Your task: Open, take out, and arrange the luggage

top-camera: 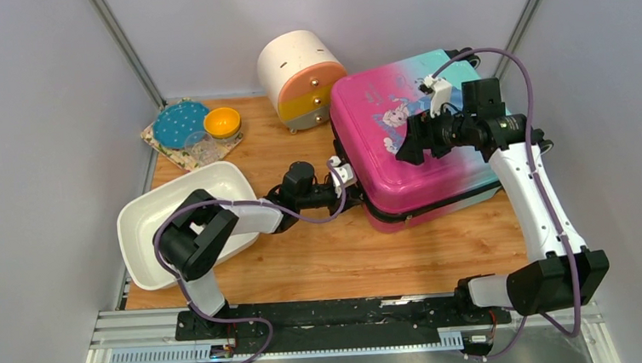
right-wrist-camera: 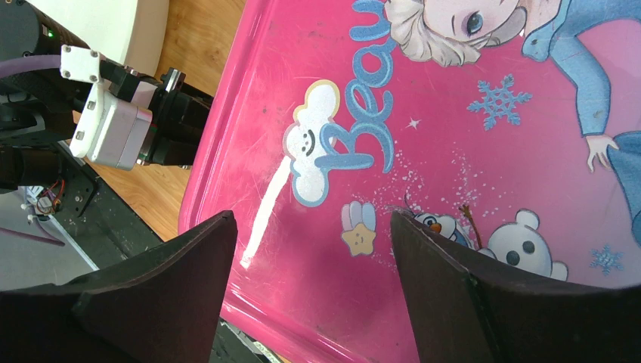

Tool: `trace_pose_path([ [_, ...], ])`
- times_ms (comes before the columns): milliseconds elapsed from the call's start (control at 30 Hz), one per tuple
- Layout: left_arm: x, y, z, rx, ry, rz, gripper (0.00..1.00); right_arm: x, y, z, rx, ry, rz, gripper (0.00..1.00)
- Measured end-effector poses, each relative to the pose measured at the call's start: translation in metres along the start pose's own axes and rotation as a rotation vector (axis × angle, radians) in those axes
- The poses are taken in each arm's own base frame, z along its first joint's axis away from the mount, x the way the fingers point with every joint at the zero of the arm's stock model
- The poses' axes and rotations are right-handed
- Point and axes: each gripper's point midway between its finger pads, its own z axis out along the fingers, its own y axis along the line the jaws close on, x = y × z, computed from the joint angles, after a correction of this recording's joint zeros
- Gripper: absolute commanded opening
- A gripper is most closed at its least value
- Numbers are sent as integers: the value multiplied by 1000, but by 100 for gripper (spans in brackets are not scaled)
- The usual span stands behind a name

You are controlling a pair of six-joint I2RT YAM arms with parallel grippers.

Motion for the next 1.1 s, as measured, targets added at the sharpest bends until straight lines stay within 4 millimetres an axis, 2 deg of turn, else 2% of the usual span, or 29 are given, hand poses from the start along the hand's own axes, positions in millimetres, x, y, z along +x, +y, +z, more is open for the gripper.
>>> trace_pose_path([
  [67,0,2,0,-12,0,-3,0,0,0,0,3,-1,-6,82],
  [300,1,14,-5,-45,6,-17,0,6,-1,-4,27,1,-47,82],
  [367,2,25,-9,-75,14,-21,0,8,-1,-6,36,4,-59,82],
  [500,1,64,-21,-151,41,-52,0,11,-2,-8,45,13,-75,82],
  [633,1,84,-24,-181,60,-61,0,12,-1,-9,50,22,-83,82],
  [833,2,88,-24,-181,67,-71,0,15,18,-6,46,68,-123,76],
  [1000,2,87,-24,-181,68,-73,0,18,39,8,29,109,-189,75],
  [1100,3,87,-25,-181,69,-73,0,22,54,14,19,128,-249,70],
])
